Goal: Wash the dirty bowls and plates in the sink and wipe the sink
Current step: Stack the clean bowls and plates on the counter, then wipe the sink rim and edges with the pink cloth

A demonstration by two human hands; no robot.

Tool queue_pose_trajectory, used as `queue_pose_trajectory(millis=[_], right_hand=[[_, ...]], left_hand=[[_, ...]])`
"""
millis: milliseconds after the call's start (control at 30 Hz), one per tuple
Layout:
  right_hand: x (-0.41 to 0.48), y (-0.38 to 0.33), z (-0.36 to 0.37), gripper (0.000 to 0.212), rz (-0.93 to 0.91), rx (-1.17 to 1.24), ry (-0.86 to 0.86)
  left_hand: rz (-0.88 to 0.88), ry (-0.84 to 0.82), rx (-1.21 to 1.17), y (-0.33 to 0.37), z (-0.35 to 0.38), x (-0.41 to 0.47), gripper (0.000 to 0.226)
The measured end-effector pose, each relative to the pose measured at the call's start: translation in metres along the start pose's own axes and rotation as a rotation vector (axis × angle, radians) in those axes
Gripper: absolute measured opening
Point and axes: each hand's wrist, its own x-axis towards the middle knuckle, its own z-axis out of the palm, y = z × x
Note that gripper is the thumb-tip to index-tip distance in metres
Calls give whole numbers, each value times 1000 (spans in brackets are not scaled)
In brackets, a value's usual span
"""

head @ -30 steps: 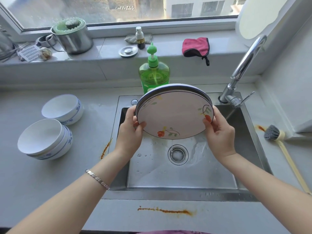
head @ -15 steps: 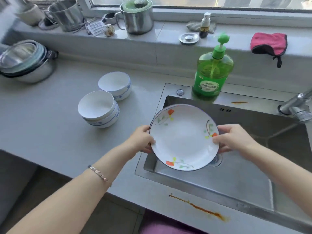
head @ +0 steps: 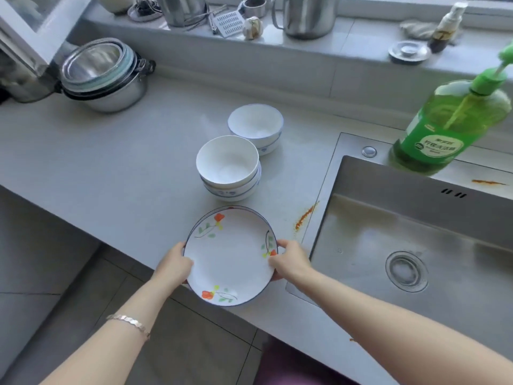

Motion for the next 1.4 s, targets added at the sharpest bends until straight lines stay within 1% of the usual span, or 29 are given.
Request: queue_pose_trajectory(millis=[100, 267, 367, 400, 433, 467, 500, 533, 600, 667, 767, 867, 967, 1067, 1167, 1200, 1233, 1333, 1400], right_hand=[[7, -8, 19, 29, 10, -9, 7], [13, -9, 26, 25, -1, -12, -6], [10, -6, 18, 30, -28, -60, -79], [8, -5, 13, 34, -30, -95, -106], [5, -3, 6, 39, -24, -135, -132], [2, 0, -3, 42, -8, -179, -152], [-4, 5, -19, 42, 12, -225, -161], [-9, 9, -31, 41, 35, -279, -179], [-22, 24, -70, 38, 87, -363, -166], [-40, 41, -118, 38, 151, -385, -107], [-74, 69, -197, 40, 212, -386, 65], [-114, 104, -281, 40, 231, -458, 261], [-147, 146, -368, 36, 277, -521, 447], [-170, 182, -446, 33, 351, -618, 657], [-181, 212, -504, 35, 438, -685, 889], [-182, 220, -516, 34, 469, -697, 924], [-182, 227, -526, 33, 497, -703, 922], [-179, 246, -537, 32, 525, -694, 779], [-175, 255, -538, 27, 494, -681, 756]], left_hand=[[34, 29, 65, -6, -6, 18, 45], [141, 105, 59, -15, -7, 21, 40], [216, 304, 256, -9, 11, 4, 47], [272, 351, 281, 0, 20, -5, 50], [346, 357, 274, 13, 30, -14, 51], [424, 303, 254, 28, 41, -24, 48], [490, 195, 219, 49, 56, -35, 43], [514, 66, 179, 65, 67, -43, 36], [556, -186, 176, 104, 100, -62, 22], [647, -349, 270, 143, 139, -82, 20], [736, -492, 427, 194, 199, -117, 24], [798, -545, 562, 235, 256, -148, 28], [876, -524, 688, 271, 308, -177, 28], [867, -491, 702, 298, 354, -201, 29], [840, -482, 675, 316, 388, -217, 30], [829, -478, 653, 320, 395, -220, 29], [819, -469, 641, 323, 401, -223, 28], [801, -454, 646, 326, 409, -226, 22], [783, -434, 628, 324, 406, -224, 17]])
